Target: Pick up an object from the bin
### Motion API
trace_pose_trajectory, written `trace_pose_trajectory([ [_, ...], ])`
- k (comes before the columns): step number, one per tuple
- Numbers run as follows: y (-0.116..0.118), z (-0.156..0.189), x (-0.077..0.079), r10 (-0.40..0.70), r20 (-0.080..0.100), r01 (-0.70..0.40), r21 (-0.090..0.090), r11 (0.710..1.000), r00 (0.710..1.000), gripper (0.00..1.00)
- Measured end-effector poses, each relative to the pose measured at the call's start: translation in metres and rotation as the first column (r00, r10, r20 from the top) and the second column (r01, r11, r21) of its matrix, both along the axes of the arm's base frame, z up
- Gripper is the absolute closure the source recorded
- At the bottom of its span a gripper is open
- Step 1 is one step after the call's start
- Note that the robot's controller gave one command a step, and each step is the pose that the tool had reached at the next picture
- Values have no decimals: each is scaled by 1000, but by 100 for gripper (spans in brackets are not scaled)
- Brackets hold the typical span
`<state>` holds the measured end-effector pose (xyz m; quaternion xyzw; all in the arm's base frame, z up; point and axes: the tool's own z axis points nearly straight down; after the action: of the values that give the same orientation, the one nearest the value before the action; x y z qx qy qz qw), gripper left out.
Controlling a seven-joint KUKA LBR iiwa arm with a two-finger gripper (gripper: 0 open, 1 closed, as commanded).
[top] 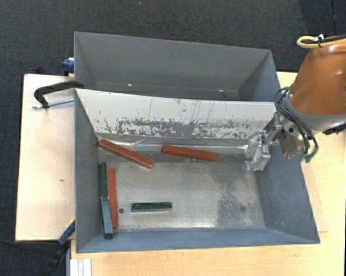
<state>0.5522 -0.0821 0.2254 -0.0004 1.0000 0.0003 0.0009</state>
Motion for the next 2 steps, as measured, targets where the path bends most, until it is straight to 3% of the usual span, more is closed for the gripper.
trace_pose_trajectory([
  [2, 1, -3, -1, 18, 1, -18, -1, 1000, 1000, 100],
])
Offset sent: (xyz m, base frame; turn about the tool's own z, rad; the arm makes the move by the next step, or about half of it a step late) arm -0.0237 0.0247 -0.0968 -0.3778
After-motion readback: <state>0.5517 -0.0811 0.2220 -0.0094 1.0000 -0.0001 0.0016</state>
